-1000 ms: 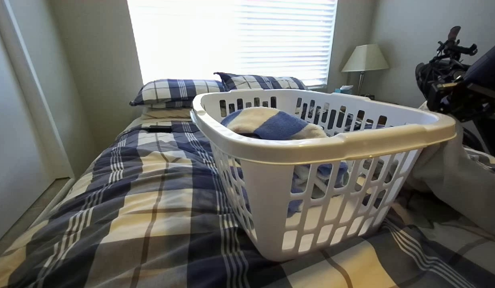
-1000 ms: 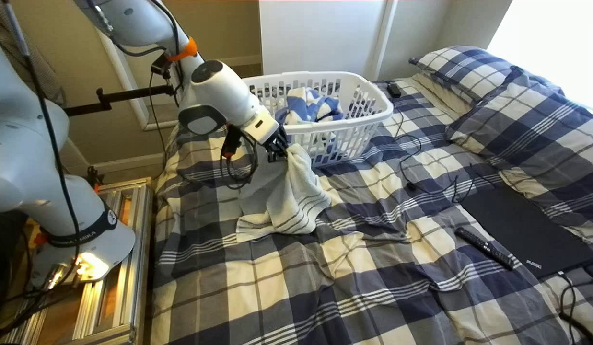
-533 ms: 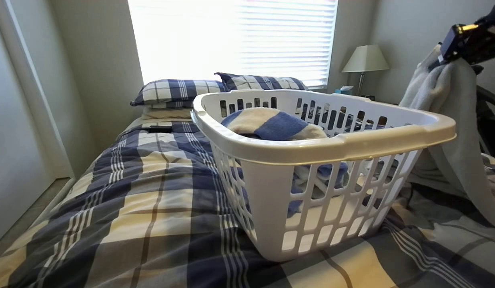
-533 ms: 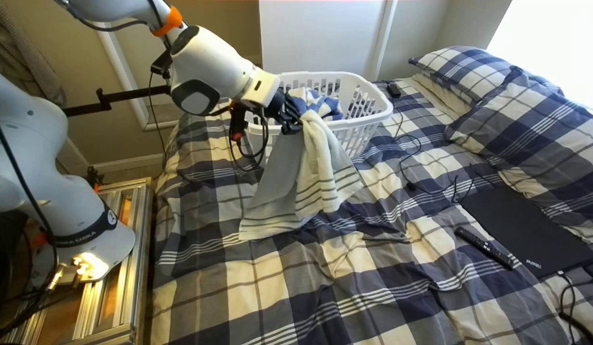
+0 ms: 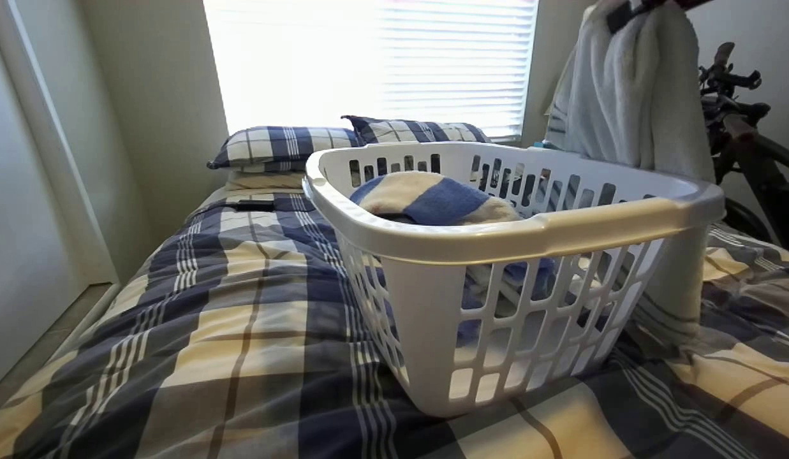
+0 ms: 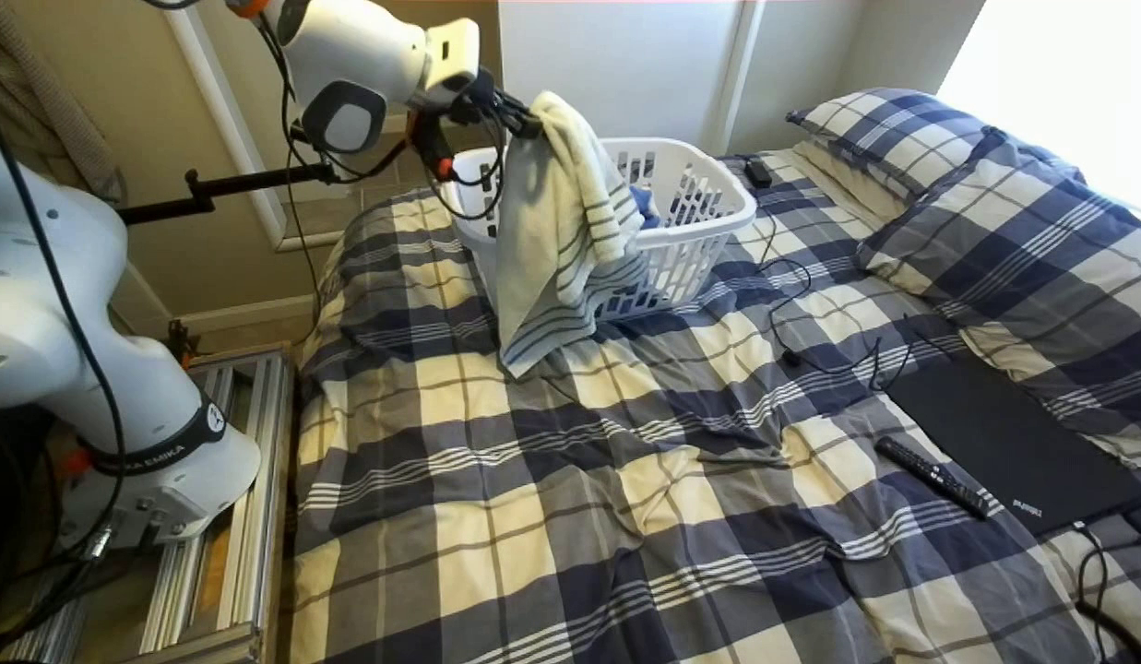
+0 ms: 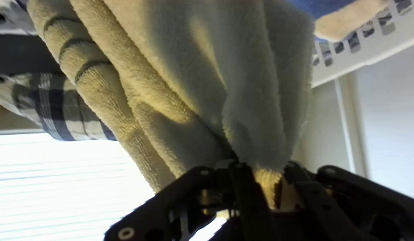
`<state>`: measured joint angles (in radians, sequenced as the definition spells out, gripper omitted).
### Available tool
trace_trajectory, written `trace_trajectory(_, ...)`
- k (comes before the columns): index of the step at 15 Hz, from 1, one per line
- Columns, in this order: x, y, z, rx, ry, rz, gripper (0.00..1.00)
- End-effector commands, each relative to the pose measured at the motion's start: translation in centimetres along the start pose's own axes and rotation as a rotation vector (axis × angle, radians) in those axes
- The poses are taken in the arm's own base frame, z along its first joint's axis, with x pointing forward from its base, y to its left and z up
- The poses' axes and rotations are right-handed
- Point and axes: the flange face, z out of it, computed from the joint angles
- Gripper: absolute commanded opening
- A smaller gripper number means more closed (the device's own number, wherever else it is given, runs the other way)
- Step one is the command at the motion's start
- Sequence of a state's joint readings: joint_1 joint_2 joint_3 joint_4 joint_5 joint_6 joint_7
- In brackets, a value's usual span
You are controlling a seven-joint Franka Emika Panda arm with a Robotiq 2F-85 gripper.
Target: Put the white towel inside the white laundry basket
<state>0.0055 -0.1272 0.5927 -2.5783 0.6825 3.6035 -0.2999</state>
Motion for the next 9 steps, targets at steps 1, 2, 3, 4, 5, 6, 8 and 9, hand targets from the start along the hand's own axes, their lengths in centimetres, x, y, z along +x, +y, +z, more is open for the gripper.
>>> trace_trajectory(1, 4.7, -5.1, -2.4, 0.067, 0.154, -0.115, 0.04)
trace_trajectory(2, 6.0, -6.6, -2.9, 0.092, 0.195, -0.146, 0.04)
trace_trajectory(3, 7.3, -8.1, -3.5, 0.117, 0.239, -0.173, 0.04)
trace_trajectory(4, 8.5, -9.4, -3.9, 0.136, 0.282, -0.192, 0.04)
trace_trajectory(5, 9.8, -10.6, -4.3, 0.159, 0.327, -0.208, 0.04)
trace_trajectory(6, 11.2, -11.6, -4.4, 0.182, 0.372, -0.22, 0.04)
trace_trajectory(8, 13.2, -12.7, -3.7, 0.223, 0.431, -0.217, 0.04)
trace_trajectory(9, 13.7, -12.6, -2.9, 0.228, 0.445, -0.222, 0.04)
